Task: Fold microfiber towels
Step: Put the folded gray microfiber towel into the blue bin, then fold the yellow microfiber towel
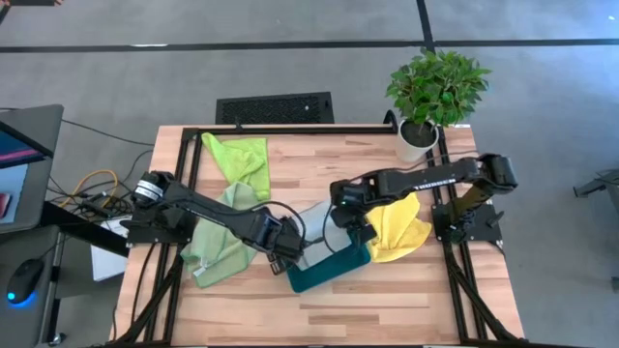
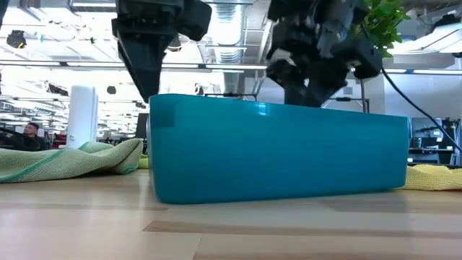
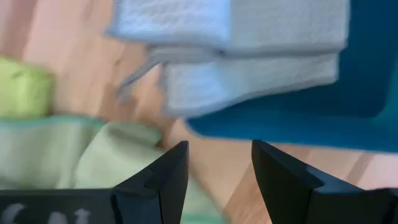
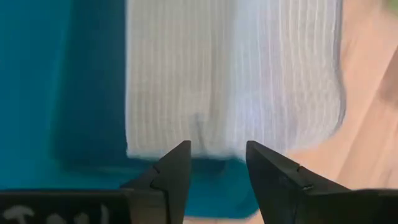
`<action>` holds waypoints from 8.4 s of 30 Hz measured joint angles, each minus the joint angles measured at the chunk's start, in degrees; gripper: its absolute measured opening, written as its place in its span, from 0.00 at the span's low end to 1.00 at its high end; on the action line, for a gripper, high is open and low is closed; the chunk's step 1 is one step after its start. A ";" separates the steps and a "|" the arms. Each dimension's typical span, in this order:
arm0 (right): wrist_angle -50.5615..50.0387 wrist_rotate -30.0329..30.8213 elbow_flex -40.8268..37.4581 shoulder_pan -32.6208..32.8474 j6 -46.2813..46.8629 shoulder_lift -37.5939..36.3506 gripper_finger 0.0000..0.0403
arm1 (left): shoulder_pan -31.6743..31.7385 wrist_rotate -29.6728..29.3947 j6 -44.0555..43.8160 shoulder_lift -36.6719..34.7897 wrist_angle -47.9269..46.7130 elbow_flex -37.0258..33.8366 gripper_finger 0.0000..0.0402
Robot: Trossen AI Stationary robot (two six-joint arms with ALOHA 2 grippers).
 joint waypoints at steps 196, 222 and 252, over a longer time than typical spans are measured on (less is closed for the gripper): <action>24.72 9.20 -10.08 29.72 47.98 0.05 0.01 | -5.97 -6.75 38.12 10.50 60.87 -6.96 0.42; 24.37 9.14 -10.01 29.70 47.35 0.05 0.01 | -2.98 4.42 42.10 15.08 71.77 -6.68 0.05; 18.28 -0.05 -10.10 31.58 53.59 0.03 0.44 | -2.96 3.25 38.08 12.20 64.69 -5.11 0.00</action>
